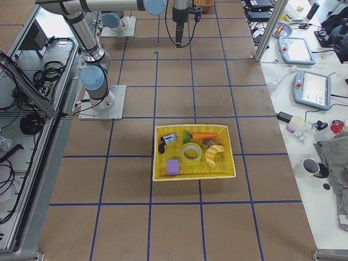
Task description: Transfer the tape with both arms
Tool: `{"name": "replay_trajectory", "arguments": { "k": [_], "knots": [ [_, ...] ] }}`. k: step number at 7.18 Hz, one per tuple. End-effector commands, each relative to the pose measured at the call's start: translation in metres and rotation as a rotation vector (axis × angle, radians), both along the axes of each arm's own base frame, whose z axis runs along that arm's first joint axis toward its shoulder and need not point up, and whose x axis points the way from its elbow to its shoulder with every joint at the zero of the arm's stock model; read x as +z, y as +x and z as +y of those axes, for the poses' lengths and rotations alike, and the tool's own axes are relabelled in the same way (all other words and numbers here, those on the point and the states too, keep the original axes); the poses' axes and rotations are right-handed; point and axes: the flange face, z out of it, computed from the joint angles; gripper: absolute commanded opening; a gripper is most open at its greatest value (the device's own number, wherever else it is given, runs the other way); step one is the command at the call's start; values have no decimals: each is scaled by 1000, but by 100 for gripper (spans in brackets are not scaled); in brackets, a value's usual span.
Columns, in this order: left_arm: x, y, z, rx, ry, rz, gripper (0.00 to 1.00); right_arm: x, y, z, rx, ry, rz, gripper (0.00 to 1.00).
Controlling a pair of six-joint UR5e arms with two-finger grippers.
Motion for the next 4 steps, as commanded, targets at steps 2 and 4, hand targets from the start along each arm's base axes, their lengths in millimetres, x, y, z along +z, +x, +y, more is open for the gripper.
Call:
{"name": "replay_trajectory", "arguments": {
  "k": [2,4],
  "knots": [
    [-9,1,5,0,3,2,100,0,-3,-1,7,0,0,100],
    [-10,0,6,-3,6,1,100,1,-10,-3,11,2,-4,100]
  ]
}}
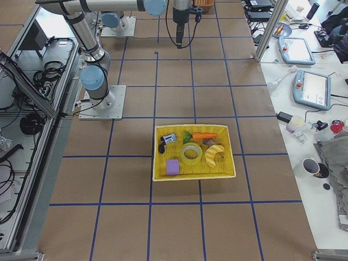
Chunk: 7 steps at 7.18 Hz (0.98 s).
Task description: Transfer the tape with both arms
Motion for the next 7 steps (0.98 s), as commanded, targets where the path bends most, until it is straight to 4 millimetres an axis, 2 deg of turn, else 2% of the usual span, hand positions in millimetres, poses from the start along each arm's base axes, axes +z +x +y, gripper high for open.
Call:
{"name": "replay_trajectory", "arguments": {
  "k": [1,3,7],
  "knots": [
    [0,0,1,-3,-1,0,100,0,-5,-1,5,2,-4,100],
    [1,4,0,-1,-3,-2,100,0,-11,-2,29,10,12,100],
    [-1,0,-1,6,0,4,100,2,-8,1,10,7,6,100]
  ]
}}
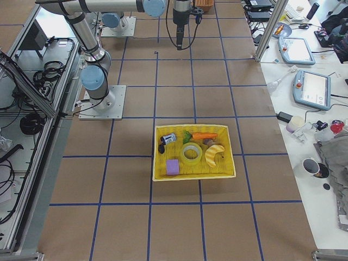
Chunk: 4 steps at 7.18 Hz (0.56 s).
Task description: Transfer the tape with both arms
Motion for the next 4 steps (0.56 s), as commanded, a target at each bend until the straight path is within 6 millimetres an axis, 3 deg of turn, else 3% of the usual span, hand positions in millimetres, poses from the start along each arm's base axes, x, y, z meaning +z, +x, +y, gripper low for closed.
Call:
{"name": "replay_trajectory", "arguments": {
  "k": [1,4],
  "knots": [
    [0,-1,0,-1,-1,0,100,2,0,0,-31,-5,7,100],
    [0,2,0,1,1,-2,100,2,-4,-1,-2,-5,16,100]
  ]
}}
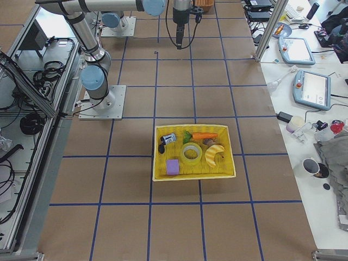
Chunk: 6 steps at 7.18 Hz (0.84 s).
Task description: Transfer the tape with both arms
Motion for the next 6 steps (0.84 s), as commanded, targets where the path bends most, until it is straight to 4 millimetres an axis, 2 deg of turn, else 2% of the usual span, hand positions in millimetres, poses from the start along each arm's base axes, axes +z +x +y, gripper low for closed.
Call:
{"name": "replay_trajectory", "arguments": {
  "k": [1,2,3,4,5,6],
  "knots": [
    [1,1,0,-4,-3,-1,100,5,-25,-10,191,-8,87,100],
    [-2,-2,-3,6,3,3,100,10,-65,-19,195,-12,121,100],
    [0,3,0,1,0,-2,100,12,-110,-20,194,17,150,100],
    [1,0,0,7,-2,1,100,11,-144,-23,232,29,148,100],
    [1,0,0,4,-3,-1,100,8,-186,-22,263,48,136,100],
    [2,2,1,3,-6,-2,100,-12,-240,-30,246,39,71,100]
  ]
}}
